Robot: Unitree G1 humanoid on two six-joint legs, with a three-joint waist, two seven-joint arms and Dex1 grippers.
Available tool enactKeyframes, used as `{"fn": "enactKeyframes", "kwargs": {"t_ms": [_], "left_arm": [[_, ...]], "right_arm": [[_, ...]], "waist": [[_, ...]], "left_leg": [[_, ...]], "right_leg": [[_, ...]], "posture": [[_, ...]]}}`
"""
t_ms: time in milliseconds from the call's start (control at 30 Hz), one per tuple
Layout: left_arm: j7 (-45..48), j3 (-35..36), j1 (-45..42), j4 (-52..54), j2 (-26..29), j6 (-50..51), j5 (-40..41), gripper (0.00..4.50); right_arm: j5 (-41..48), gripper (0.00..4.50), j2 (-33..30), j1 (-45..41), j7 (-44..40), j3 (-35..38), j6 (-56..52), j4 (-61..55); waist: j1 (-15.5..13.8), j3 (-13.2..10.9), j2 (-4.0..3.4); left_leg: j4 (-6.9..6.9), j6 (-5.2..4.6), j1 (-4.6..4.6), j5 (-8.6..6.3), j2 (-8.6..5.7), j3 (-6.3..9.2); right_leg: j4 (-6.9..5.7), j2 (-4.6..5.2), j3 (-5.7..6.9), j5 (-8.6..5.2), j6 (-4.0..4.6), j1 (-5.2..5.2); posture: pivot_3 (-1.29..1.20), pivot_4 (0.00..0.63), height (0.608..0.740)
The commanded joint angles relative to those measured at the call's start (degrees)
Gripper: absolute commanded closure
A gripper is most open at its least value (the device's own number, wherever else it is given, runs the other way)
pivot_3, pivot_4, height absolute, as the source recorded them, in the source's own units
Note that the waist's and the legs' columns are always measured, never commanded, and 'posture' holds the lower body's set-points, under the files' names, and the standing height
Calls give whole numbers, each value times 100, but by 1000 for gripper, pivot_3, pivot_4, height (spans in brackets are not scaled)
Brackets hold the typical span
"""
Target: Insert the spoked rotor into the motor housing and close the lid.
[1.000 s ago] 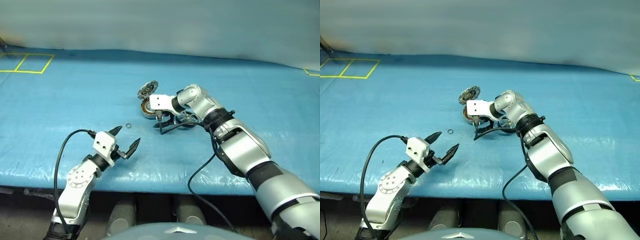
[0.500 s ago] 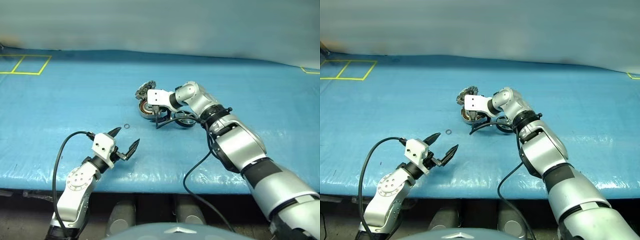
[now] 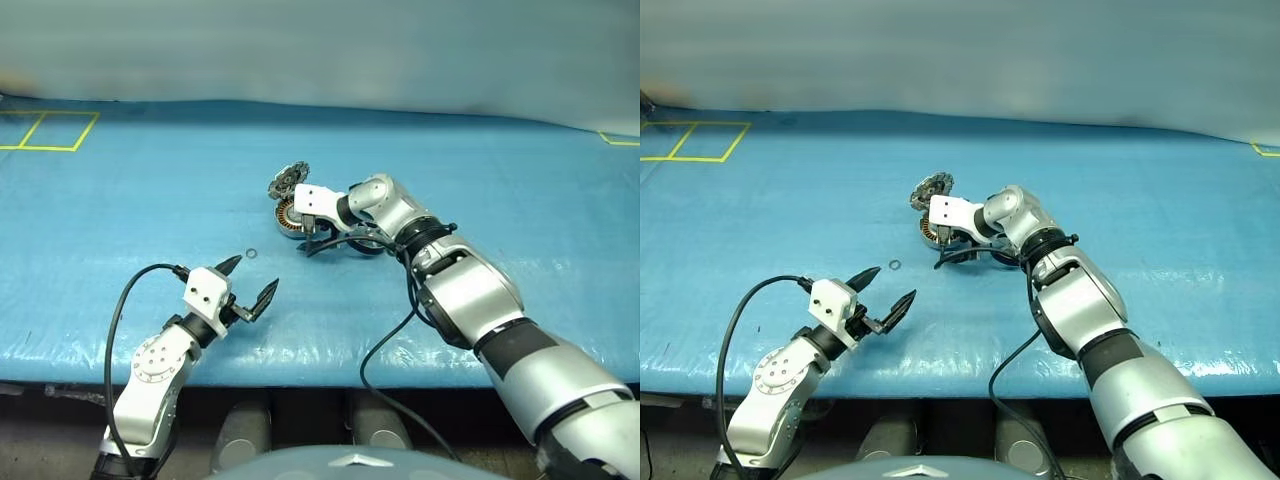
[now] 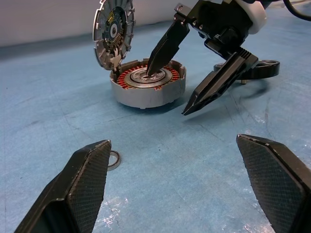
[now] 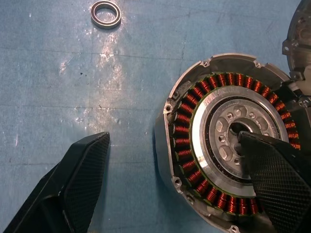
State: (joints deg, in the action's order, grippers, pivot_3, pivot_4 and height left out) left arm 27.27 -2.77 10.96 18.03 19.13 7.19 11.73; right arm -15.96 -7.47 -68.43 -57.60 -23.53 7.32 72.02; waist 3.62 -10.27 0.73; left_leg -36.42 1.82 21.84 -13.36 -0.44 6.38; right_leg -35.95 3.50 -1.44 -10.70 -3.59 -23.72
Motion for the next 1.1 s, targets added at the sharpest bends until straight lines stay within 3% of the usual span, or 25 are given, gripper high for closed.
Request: {"fn": "enactKeyframes", "kwargs": {"t_ms": [33,133,267,333,467,667,767,933,1100], "left_arm": [[-43,76,12,283,3,-120,-10,0],[-53,88,36,287,7,-131,-11,0],[-65,116,42,302,2,-123,12,0],[-68,131,38,314,15,-123,14,0],[-71,158,25,342,48,-122,2,0],[-83,148,40,365,43,-120,-16,0],[-72,130,36,354,39,-113,-9,0],[34,73,-144,212,80,-89,-12,0],[82,14,-307,127,41,-87,-14,0]], "right_arm": [[-77,9,48,37,-54,59,-87,66],[-132,386,79,110,1,53,-165,108],[-244,1525,66,205,11,12,-182,113],[-244,1525,69,240,29,47,-206,109],[-206,2415,58,331,157,174,-223,54],[175,2488,68,889,268,595,-385,-708],[407,2488,27,1469,145,709,-814,-1705],[804,2488,-286,2885,-106,655,-2146,-4582],[956,2488,-685,3683,-194,444,-3010,-6256]], "waist": [[0,0,0],[0,1,-1],[-2,4,-1],[-3,7,-1],[0,27,-10],[27,50,-13],[33,66,-16],[4,74,-18],[-19,73,-19]], "left_leg": [[1,0,-2,0,0,0],[0,1,-7,1,0,0],[2,2,-11,1,0,0],[5,2,-14,1,0,0],[9,2,-19,1,0,0],[10,4,-39,9,3,-1],[12,3,-40,9,4,1],[30,3,-34,9,5,4],[31,4,-27,8,4,2]], "right_leg": [[0,0,0,-1,2,2],[0,0,0,-3,4,7],[-1,0,0,-4,6,10],[-1,0,0,-6,8,11],[-1,0,0,-8,12,15],[-13,-3,-1,-11,16,28],[-17,-4,-1,-13,20,28],[-15,-5,-3,-13,18,17],[-5,-4,-2,-16,17,14]], "posture": [[0,150,740],[0,150,740],[0,150,740],[0,150,740],[0,150,740],[0,150,740],[0,150,740],[0,150,740],[0,150,740]]}}
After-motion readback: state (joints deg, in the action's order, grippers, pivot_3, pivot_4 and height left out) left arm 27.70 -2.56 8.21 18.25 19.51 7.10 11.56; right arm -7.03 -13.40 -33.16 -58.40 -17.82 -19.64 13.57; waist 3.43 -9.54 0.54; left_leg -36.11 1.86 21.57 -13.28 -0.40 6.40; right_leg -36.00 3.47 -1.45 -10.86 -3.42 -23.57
